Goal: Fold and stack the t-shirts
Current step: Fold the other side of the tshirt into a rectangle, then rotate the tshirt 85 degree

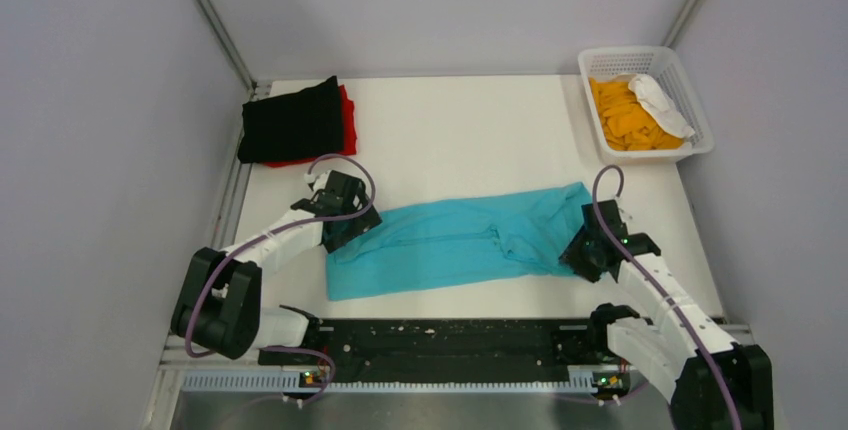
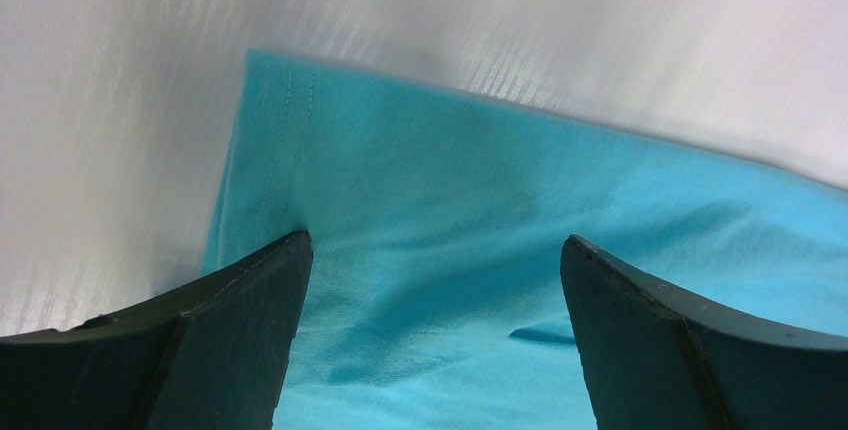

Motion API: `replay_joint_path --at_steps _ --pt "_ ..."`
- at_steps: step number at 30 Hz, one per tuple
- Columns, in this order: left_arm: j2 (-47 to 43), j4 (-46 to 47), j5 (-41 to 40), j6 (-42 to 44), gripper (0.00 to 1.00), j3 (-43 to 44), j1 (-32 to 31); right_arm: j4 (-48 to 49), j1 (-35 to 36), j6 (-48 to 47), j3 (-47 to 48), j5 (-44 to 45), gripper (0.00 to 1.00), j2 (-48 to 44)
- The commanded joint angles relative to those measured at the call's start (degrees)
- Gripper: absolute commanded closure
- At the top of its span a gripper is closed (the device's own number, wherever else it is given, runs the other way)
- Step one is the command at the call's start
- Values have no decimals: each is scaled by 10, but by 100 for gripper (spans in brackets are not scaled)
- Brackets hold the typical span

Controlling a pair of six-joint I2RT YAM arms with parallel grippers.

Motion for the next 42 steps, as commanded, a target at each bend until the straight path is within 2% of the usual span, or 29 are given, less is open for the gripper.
replay_joint_path --at_steps 1,3,5,7,10,13,16,20,25,28,33,36,40,42 --pt "-16 -15 -8 -7 1 -4 2 32 5 -12 19 36 56 -15" --pt "-17 -20 -9 -6 1 -1 2 30 5 -35 47 53 50 -20" --pt "-17 -26 -14 -5 1 3 2 36 5 -54 74 65 40 -30" --pt "-19 -31 -21 -6 1 5 2 55 5 -70 91 64 28 -41" --pt "-17 -33 -28 -6 1 9 2 128 5 -78 81 -2 2 -52" --pt "-6 -33 -32 -7 1 19 2 223 8 -56 49 -105 1 -32" --pt "5 -27 -32 -8 1 20 2 297 24 -38 27 -143 1 37" --pt "14 -21 -10 -16 1 10 2 341 37 -26 32 -108 1 156" --pt "-9 -23 7 -35 1 -25 0 387 34 -21 94 -39 1 309" --pt "-34 -24 15 -54 1 -46 -18 433 24 -37 169 -45 1 418" --pt "-70 -4 7 -119 1 -77 -129 443 -7 -98 372 -120 1 632" --pt "-63 19 38 -139 1 -86 -173 424 -2 -136 545 -231 1 751" --pt "-41 50 31 -189 1 -92 -252 343 25 -175 821 -270 1 906" --pt "-31 48 24 -211 1 -88 -288 327 41 -167 944 -323 1 989"
